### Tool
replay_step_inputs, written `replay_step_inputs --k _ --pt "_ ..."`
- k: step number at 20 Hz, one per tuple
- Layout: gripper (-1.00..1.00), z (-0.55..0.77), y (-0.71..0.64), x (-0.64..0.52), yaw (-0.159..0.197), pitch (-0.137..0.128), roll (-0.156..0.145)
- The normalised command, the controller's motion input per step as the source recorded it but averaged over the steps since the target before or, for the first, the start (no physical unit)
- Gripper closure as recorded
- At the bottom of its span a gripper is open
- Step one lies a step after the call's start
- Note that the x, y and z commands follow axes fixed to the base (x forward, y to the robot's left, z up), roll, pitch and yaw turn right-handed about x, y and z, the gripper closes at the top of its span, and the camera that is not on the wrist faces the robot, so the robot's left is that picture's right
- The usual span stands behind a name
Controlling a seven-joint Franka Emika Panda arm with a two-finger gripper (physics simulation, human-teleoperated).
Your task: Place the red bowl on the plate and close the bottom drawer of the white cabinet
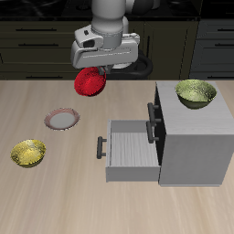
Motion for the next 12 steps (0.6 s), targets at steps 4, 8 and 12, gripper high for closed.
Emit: replay_step_inputs --k 4,8,12 --pt "1.00 0.11 -0.08 -0.12 -0.134 -0.033 -0.056" --pt "1.00 0.13 -0.03 -0.07 -0.085 -0.027 -0.015" --pt "1.00 0.02 0.00 0.00 -0.006 -0.009 -0.002"
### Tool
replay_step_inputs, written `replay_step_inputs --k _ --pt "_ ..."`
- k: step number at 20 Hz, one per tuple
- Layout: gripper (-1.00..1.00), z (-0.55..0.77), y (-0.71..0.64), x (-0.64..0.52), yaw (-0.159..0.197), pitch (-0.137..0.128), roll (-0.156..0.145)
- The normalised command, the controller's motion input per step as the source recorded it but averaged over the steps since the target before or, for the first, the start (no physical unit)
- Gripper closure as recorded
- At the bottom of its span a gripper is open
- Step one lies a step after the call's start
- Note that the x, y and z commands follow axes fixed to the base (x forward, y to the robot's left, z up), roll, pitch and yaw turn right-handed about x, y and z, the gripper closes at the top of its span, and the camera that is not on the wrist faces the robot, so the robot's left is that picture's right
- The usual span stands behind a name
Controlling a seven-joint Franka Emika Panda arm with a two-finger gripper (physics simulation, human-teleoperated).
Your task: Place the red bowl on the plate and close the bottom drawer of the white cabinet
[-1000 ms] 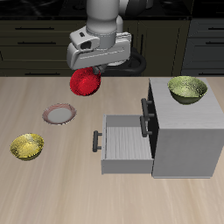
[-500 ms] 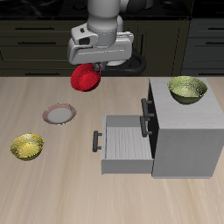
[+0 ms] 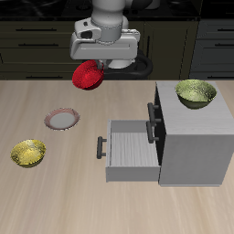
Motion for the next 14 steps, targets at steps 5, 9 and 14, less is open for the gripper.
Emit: replay_step_inputs --k 5,9,14 --pt "1.00 0.13 -0.03 0.01 0.000 -0.047 -0.001" --pt "1.00 0.16 -0.05 0.01 -0.017 -0.016 0.007" --pt "1.00 0.02 -0.16 0.02 -0.009 -0.002 -0.022"
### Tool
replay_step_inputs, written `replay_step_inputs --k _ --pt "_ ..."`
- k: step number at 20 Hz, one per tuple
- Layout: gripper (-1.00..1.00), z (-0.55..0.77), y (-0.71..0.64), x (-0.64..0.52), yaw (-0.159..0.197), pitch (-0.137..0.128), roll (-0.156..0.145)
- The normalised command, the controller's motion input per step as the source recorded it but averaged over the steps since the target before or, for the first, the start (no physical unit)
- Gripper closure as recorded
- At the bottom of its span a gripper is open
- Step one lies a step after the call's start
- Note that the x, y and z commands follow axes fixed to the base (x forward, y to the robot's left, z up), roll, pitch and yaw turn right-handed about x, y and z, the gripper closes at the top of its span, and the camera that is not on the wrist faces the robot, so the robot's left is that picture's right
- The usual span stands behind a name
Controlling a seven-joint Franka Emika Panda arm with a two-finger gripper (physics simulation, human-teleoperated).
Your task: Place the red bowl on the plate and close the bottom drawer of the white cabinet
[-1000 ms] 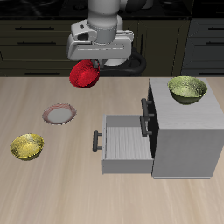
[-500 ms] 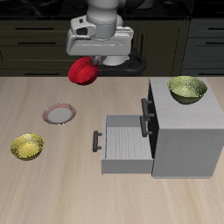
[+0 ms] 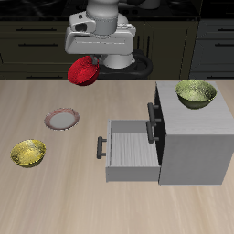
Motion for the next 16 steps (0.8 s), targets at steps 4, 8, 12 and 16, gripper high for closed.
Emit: replay_step_inputs --k 4,8,12,16 --pt "1.00 0.06 -0.22 0.01 0.018 -0.009 -0.013" --pt "1.00 0.07 -0.35 -0.02 0.019 -0.004 -0.022" --pt "1.00 0.01 -0.25 -0.07 0.011 0.019 -0.010" --pt "1.00 0.08 -0.32 -0.13 -0.022 0.009 -0.015"
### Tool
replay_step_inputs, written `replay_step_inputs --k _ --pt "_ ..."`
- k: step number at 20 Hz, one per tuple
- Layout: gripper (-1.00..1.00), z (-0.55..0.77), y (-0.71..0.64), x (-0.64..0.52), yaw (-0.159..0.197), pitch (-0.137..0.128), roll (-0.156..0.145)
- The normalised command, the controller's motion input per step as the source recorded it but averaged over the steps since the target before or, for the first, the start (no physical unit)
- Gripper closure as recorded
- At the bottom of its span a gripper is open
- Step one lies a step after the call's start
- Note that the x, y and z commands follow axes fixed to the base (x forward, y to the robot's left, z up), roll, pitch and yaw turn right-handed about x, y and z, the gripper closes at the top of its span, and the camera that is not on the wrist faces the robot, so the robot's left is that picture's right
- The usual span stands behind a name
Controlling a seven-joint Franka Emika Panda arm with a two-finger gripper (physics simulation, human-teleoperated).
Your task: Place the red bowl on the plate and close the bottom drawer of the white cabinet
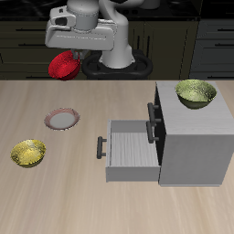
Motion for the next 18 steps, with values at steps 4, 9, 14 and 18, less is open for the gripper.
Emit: replay_step_inputs --k 4,9,14,18 --pt "1.00 0.17 -0.26 -0.13 -0.003 -0.027 -0.030" --pt "1.00 0.10 -0.22 -0.08 -0.007 -0.009 -0.022" --pt "1.00 0.03 0.03 0.00 0.008 -0.014 0.013" --pt "1.00 0.00 -0.01 0.01 -0.006 0.011 -0.017"
